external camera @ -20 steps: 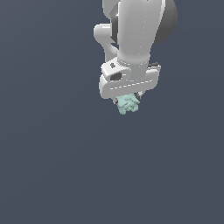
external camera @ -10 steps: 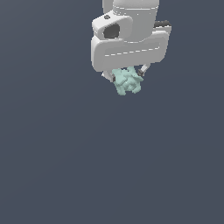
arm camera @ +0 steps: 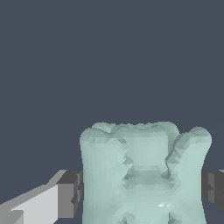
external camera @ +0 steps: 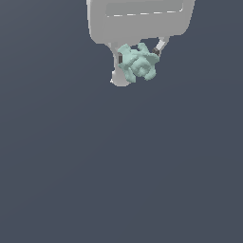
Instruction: Pick up the object and move it to a goal position.
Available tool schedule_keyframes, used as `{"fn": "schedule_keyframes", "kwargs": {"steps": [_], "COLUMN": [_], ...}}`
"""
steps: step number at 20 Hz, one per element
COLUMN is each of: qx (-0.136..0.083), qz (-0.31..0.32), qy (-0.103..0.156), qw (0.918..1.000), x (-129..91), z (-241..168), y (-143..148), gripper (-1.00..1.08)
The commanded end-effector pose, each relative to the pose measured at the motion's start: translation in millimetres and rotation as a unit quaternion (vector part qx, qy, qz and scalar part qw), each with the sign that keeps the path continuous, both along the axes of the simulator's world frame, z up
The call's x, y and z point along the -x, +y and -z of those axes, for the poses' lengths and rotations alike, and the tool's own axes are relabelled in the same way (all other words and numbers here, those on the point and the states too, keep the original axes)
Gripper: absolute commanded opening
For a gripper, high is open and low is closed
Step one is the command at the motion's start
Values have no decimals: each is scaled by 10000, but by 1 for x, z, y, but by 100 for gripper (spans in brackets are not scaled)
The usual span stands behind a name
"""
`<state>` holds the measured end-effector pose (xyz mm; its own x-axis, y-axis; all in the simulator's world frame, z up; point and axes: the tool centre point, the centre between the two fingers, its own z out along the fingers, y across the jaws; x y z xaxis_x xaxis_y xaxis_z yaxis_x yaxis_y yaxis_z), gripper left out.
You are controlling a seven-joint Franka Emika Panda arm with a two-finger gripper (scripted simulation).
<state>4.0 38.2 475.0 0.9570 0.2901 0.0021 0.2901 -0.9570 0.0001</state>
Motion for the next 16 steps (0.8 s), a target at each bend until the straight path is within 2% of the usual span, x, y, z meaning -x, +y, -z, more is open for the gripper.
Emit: {"fn": "schedule_keyframes", "kwargs": {"steps": [1,8,16], "qx": [1,1,3], "qz": [0,0,2], "qy": [7,7,10], "qw": [10000,10000,10000], "x": [-1,-4,-5], "z": [-11,-30,-33], "y": [-1,-3,-3], "gripper": [-100,-100,-100]}}
